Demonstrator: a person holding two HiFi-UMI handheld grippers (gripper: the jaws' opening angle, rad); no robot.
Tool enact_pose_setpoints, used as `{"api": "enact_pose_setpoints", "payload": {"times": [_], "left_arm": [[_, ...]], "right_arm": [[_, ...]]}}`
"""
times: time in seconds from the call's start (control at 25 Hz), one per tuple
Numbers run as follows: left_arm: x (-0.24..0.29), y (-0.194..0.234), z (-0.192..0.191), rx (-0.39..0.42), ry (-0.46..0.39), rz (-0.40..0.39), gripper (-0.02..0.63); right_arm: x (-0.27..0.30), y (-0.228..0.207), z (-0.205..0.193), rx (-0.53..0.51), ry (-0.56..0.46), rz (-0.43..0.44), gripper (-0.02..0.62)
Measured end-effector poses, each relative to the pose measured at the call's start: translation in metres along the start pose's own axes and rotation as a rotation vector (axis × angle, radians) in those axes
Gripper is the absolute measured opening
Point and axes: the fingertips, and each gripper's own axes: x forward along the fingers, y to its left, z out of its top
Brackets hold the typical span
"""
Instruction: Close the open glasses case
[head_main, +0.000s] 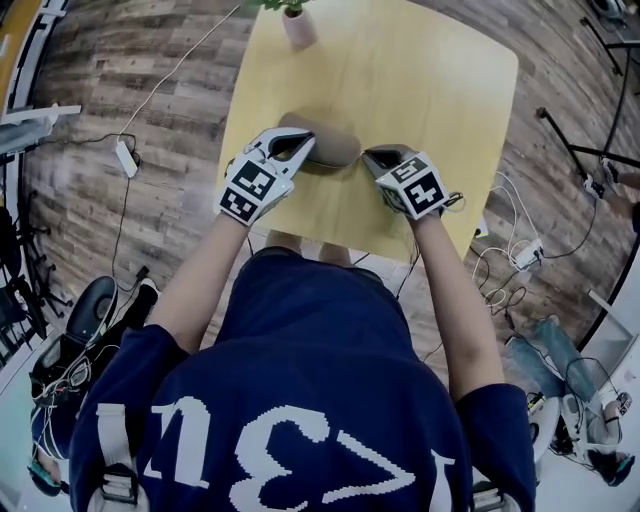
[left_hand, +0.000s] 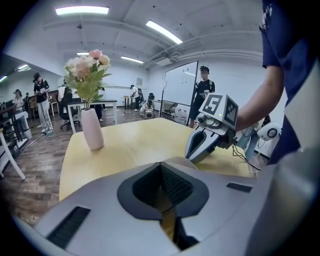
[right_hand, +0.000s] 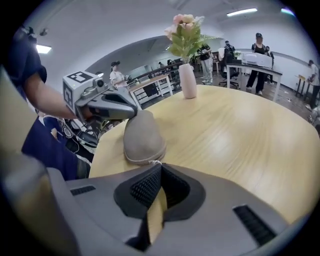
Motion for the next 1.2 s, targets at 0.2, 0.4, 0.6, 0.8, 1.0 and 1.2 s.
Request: {"api": "enact_pose_setpoints", "payload": {"times": [0.2, 0.4, 0.6, 0.8, 1.0, 1.2], "left_arm": [[0.0, -0.002, 0.0, -0.003, -0.006, -0.017, 0.012], [0.001, -0.001, 0.0, -0.007, -0.01, -0.018, 0.012], [0.002, 0.001, 0.001, -0.029, -0.02, -0.021, 0.012], [0.004, 0.002, 0.002, -0.051, -0.046, -0.031, 0.012], [-0.009, 0.018, 0.003, -0.059, -0.027, 0.041, 0.012], [-0.054, 0.055, 0.045, -0.076, -0.161, 0.175, 0.012]], "right_arm": [[0.005, -0.02, 0.007, 0.013, -0.004, -0.024, 0.022], [0.009, -0.031, 0.026, -0.143, 0.039, -0.013, 0.022], [0.012, -0.039, 0.035, -0.156, 0.04, -0.028, 0.023], [0.003, -0.034, 0.028, -0.054, -0.011, -0.027, 0.026], [-0.045, -0.039, 0.049, 0.136, -0.296, -0.088, 0.026], [-0.134, -0.042, 0.089, 0.377, -0.676, -0.123, 0.025]]}}
